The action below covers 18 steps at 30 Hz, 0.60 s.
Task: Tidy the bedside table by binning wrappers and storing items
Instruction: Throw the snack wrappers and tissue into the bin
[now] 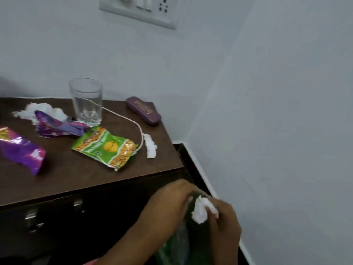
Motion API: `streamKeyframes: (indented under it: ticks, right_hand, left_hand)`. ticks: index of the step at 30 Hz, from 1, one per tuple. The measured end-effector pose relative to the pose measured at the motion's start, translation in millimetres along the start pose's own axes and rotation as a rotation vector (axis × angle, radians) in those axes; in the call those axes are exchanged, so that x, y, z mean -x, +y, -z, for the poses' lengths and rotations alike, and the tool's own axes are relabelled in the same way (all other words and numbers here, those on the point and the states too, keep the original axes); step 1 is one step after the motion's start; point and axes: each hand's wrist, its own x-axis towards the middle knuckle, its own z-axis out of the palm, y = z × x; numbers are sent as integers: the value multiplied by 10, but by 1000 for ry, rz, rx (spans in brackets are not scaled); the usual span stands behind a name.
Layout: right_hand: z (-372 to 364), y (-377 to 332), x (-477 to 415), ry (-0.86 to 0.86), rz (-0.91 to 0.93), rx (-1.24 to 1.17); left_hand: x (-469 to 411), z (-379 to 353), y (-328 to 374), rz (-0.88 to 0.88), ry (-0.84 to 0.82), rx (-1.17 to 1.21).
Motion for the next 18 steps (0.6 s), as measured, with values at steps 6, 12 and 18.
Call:
streamKeyframes:
  ticks: [6,12,18]
  right_hand:
    - [-214,643,175,-129,-175,192]
    - [-589,-222,-122,-11,98,98]
    - [-1238,-1656,-438,-102,322,-141]
  left_hand:
    - [13,-383,-147,-11,-175,-373]
    - [61,356,-361,-55,152,-499]
    - [299,1629,-825,148,675,-427]
